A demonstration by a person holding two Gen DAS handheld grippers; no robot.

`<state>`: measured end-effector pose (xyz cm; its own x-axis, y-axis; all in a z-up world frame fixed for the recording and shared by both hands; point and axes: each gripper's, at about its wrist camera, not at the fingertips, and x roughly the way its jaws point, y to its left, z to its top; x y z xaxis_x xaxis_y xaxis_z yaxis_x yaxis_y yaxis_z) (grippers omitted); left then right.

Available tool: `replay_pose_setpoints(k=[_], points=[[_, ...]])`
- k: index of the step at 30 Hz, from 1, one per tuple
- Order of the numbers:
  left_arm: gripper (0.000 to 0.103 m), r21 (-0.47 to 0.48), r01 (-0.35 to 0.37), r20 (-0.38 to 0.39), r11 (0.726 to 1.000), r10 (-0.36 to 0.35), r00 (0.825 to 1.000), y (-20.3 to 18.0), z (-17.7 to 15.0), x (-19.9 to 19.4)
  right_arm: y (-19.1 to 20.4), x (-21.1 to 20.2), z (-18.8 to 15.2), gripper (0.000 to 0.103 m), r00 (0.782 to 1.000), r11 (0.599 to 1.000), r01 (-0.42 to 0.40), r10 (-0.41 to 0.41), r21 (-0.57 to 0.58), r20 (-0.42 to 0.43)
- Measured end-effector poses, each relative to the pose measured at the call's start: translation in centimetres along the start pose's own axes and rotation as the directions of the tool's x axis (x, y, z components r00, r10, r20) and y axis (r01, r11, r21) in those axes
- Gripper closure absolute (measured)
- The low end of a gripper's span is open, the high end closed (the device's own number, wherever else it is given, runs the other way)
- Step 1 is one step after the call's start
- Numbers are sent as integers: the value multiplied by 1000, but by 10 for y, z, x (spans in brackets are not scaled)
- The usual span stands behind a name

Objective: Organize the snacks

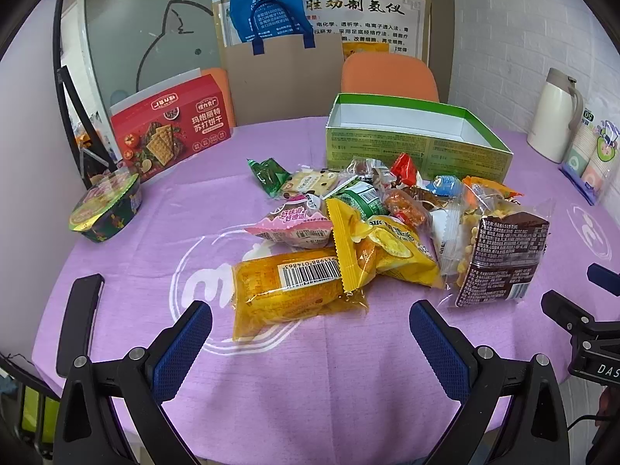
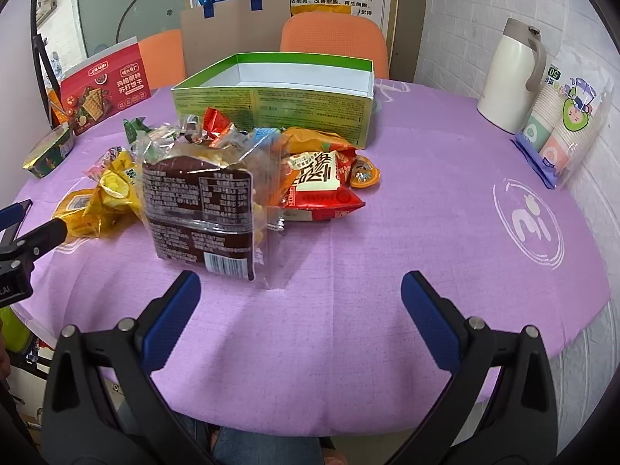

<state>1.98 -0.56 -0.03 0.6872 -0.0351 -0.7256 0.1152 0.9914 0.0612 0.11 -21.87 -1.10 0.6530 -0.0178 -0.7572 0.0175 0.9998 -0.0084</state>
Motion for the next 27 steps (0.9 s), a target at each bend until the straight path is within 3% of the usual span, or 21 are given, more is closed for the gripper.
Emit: replay_pose_setpoints(k=[8,13,16,18,23,27], points=[[0,0,3,-3,1000,-3,1000,1,1,2,0,1,1,0,1000,1000,-14,14,4,9],[0,34,65,27,997,-66,997,14,12,-1,-1,-24,16,0,981,991,-136,133,9,144],[0,1,11,65,1000,-11,998,36,25,-8,7,-30,37,1,967,988,-156,156,-14,201],[0,-20,19,68,1000,-18,998,47,27,-10,18,-23,52,7,960,983,-176,181,-42,213],[0,-18,52,53,998,-51,997,53,15,-11,40,9,56,54,955,962,-259,269,-91,124],[0,-27,115,12,993,-115,993,54,7,-6,48,-16,26,54,946,944,-250,285,-213,152]])
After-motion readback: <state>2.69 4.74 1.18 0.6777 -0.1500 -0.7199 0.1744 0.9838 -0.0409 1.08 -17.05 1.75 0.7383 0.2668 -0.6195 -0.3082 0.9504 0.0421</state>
